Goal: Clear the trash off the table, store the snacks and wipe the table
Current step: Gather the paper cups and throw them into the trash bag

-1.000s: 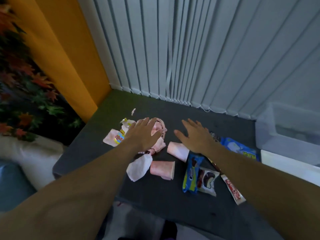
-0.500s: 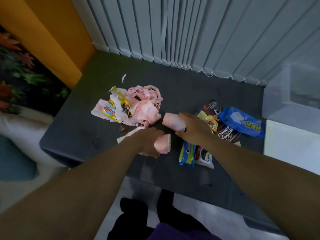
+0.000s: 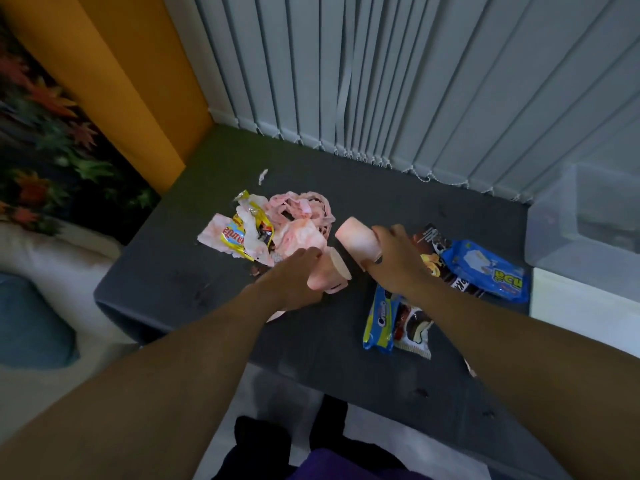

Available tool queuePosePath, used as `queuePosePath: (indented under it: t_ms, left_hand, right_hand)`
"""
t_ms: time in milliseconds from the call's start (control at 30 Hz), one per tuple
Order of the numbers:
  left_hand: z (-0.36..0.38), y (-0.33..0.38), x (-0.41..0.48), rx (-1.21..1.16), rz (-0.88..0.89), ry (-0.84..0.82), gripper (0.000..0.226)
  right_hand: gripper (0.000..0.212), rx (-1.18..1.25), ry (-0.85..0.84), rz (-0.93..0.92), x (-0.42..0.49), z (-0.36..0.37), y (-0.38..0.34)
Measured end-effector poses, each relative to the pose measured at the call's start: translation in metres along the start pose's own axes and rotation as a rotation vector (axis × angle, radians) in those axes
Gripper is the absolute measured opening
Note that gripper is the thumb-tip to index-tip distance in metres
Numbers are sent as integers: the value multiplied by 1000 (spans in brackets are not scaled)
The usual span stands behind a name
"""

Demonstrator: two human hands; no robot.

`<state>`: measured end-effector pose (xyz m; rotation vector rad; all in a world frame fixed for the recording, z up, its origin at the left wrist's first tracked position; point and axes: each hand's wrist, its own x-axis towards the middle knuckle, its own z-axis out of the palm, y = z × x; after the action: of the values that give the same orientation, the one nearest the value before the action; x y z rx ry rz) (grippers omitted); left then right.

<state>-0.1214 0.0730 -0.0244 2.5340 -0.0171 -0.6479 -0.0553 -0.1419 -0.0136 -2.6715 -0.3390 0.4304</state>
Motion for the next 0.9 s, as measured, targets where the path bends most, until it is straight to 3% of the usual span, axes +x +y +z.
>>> queuePosePath:
  t_ms: [167, 433, 900]
  left_hand:
    - [-26, -9, -10, -43, -53, 144, 84]
    - [-53, -43, -37, -51, -223, 240, 89]
    - [-66, -163, -135, -215, -610, 376, 74]
  right_hand:
    - [65, 25, 24, -54, 6, -18, -27]
    - [66, 14, -5, -185, 21, -17, -77]
    - [71, -111, -150, -418, 35, 66, -219]
